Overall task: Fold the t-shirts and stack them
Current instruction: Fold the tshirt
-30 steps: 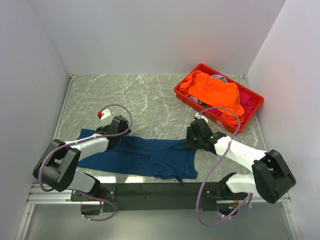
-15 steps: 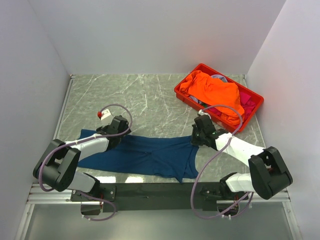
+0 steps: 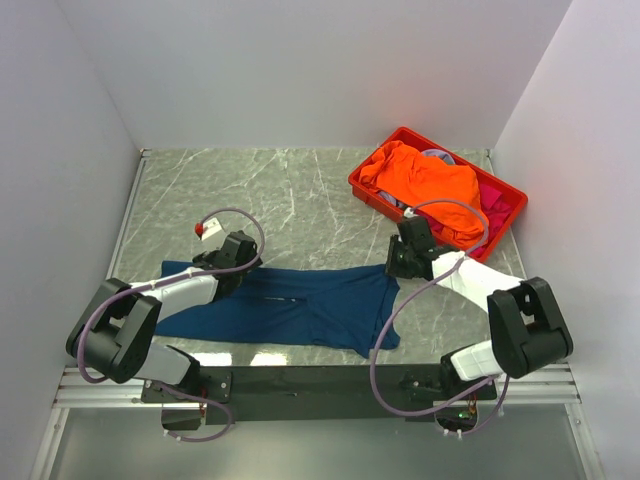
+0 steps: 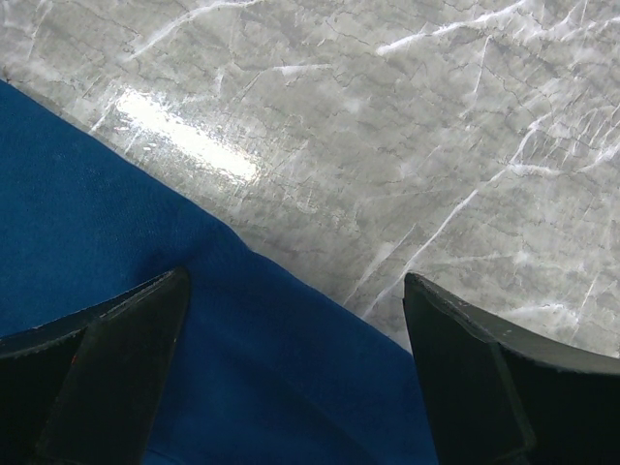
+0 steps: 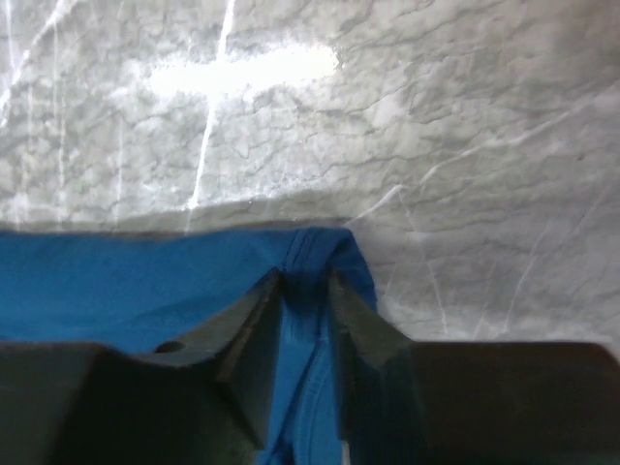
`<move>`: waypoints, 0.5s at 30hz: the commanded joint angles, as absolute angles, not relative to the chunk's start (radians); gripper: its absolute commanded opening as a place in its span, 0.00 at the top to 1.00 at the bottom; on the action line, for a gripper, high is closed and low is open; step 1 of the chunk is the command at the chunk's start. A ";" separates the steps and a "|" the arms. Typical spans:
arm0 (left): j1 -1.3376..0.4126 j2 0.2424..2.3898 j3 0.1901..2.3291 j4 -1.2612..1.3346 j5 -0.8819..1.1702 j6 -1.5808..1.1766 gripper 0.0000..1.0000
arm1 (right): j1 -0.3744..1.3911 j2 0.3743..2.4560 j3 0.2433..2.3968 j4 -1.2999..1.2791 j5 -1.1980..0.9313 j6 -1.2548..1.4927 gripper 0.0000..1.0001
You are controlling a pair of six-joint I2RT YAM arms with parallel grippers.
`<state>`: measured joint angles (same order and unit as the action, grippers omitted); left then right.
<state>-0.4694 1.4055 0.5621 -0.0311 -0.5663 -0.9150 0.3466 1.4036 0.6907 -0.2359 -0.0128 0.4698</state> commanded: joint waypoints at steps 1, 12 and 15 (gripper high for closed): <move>-0.472 1.425 0.583 -0.063 -0.571 -0.937 0.01 | 0.333 1.394 0.739 -0.233 0.003 0.437 0.62; -0.472 1.427 0.584 -0.064 -0.571 -0.937 0.01 | 0.333 1.298 0.677 -0.242 -0.072 0.422 0.53; -0.472 1.425 0.583 -0.064 -0.571 -0.937 0.01 | 0.333 1.313 0.669 -0.242 -0.072 0.422 0.54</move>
